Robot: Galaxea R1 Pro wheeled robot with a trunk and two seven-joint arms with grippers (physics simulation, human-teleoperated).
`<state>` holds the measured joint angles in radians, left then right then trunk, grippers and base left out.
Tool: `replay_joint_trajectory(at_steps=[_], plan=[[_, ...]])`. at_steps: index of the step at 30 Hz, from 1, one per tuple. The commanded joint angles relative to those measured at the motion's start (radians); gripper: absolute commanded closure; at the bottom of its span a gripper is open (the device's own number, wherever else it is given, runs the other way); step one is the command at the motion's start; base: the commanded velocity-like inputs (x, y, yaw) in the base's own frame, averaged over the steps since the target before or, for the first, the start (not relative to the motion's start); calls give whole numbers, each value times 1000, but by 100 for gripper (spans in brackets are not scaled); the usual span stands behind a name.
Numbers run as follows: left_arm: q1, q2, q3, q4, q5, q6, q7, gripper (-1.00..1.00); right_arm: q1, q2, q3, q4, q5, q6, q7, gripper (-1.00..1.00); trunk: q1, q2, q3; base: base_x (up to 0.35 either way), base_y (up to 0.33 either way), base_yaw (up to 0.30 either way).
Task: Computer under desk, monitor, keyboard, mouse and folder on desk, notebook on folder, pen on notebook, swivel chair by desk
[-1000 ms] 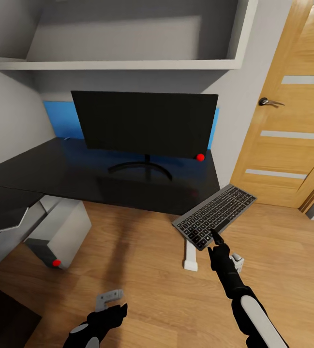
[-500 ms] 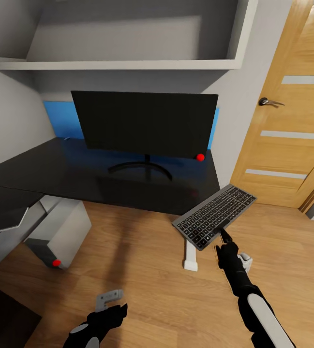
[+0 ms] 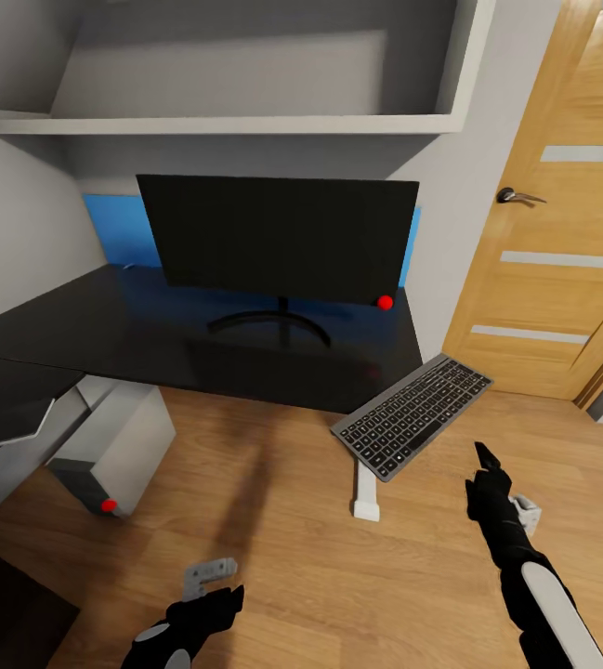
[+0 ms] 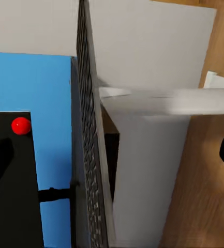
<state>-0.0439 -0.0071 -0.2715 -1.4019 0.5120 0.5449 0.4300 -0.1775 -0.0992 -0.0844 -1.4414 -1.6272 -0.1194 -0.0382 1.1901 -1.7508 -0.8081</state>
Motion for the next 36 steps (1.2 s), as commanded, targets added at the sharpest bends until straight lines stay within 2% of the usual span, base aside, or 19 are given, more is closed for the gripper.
replay_joint_trajectory(at_steps=[1, 2, 4, 5, 6, 8, 10, 12, 13, 14, 15, 17, 19, 21, 24, 27, 29, 33, 36], plan=[[-1, 0, -2, 10, 10, 2, 11, -100, 0, -3, -10, -1, -7, -5, -34, -100, 0, 0, -1, 0, 0, 0], [-1, -1, -3, 30, 8, 1, 12, -100, 0, -12, -27, -1, -5, -6, -81, -100, 0, 0, -1, 0, 0, 0], [-1, -1, -3, 40, 7, 0, 13, -100, 0, -25, -47, 0, -5, -8, -110, -100, 0, 0, -1, 0, 0, 0], [-1, -1, -3, 48, 6, 0, 13, -100, 0, -41, -77, 4, -5, -9, -140, -100, 0, 0, -1, 0, 0, 0], [-1, -1, -1, 67, 7, -2, 12, -100, 0, -64, -131, 27, -4, -10, -189, -100, 0, 0, -1, 0, 0, 0], [-1, -1, 0, 89, 5, -4, 11, -100, 0, -79, -165, 66, 1, -11, -226, -100, 0, 0, -1, 0, 0, 0], [-1, -2, -1, 98, 4, -8, 11, -100, 0, -85, -178, 100, 11, -11, -241, -100, 0, 0, -1, 0, 0, 0], [-1, -2, -3, 107, 4, -16, 11, -100, 0, -90, -187, 170, 50, -12, -253, -100, 0, 0, -1, 0, 0, 0], [-1, -2, -4, 114, 4, -22, 10, -100, -1, -92, -182, 255, 145, -13, -259, -100, 0, 0, -1, 0, 0, 0], [-1, -2, -7, 118, 3, -26, 10, -100, -1, -91, -157, 325, 303, -19, -263, -100, 0, 0, -1, 0, 0, 0], [-1, -2, -31, 135, -8, -39, 10, -100, -1, -81, -109, 401, 576, -50, -265, -100, 0, 0, -1, 0, 0, 0], [-1, -1, -75, 198, -31, -105, 10, -100, -1, -50, -78, 499, 843, -118, -268, -100, 0, 0, -1, 0, 0, 0], [-1, -1, -105, 284, -48, -222, 10, -100, -1, -14, -64, 635, 1033, -216, -269, -100, 0, 0, -1, 0, 0, 0], [-1, 0, -117, 363, -55, -320, 9, -100, -1, 3, -58, 785, 1134, -323, -270, -100, 0, 0, -1, 0, 0, 0], [-1, 3, -120, 435, -57, -378, 10, -100, -2, 12, -54, 915, 1180, -402, -270, -100, 0, 0, -1, 0, 0, 0], [-1, 11, -119, 507, -58, -400, 9, -100, -2, 18, -48, 959, 1198, -431, -267, -100, 0, 0, -1, 0, 0, 0], [-1, 16, -120, 576, -60, -434, 7, -100, -2, 30, -32, 978, 1218, -443, -264, -100, 0, 0, -1, 0, 0, 0], [-1, 17, -122, 639, -58, -538, 7, -100, -2, 44, 7, 991, 1252, -465, -264, -100, 0, 0, -1, 0, 0, 0], [-1, 18, -123, 667, -60, -562, 6, -100, -2, 46, 17, 995, 1261, -469, -263, -100, 0, 0, -1, 0, 0, 0]])
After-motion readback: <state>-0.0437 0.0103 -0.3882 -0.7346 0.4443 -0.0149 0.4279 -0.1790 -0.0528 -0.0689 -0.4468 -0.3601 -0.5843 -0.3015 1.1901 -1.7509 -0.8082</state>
